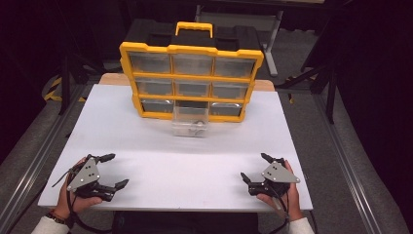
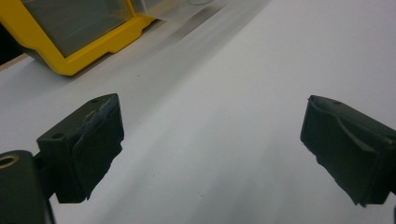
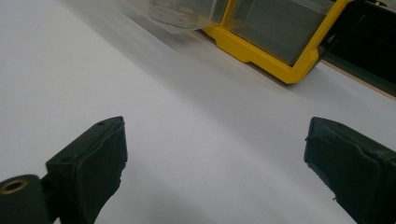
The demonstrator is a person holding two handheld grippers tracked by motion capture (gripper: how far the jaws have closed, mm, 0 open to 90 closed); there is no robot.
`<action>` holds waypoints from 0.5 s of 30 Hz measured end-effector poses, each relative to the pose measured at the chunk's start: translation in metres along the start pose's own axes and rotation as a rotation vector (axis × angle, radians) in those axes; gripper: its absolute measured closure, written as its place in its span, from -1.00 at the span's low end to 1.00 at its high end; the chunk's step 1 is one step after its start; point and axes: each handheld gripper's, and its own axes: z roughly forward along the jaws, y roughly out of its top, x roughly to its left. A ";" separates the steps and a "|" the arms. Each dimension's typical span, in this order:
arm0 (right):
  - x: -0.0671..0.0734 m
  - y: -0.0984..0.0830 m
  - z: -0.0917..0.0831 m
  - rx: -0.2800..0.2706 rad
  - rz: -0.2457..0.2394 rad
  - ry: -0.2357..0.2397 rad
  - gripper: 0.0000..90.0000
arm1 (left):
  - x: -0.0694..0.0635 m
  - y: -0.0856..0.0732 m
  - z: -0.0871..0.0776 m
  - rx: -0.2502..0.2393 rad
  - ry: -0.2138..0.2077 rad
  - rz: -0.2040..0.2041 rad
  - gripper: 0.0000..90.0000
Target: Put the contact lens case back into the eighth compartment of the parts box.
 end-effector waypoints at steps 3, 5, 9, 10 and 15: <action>0.001 0.000 0.000 0.001 -0.005 -0.001 -0.84 | 0.000 0.000 0.000 0.000 -0.001 0.001 -0.84; 0.001 0.000 0.000 0.001 -0.006 0.001 -0.84 | 0.000 0.000 0.000 -0.001 0.000 0.000 -0.84; 0.000 0.001 -0.001 -0.011 0.010 0.015 -0.83 | -0.001 0.000 0.000 0.000 0.001 0.000 -0.84; 0.001 0.002 -0.001 -0.013 0.011 0.016 -0.83 | -0.001 0.000 0.000 0.001 0.000 0.000 -0.84; 0.001 0.001 0.000 0.001 -0.003 0.007 -0.83 | 0.000 0.000 0.000 0.000 -0.001 -0.003 -0.84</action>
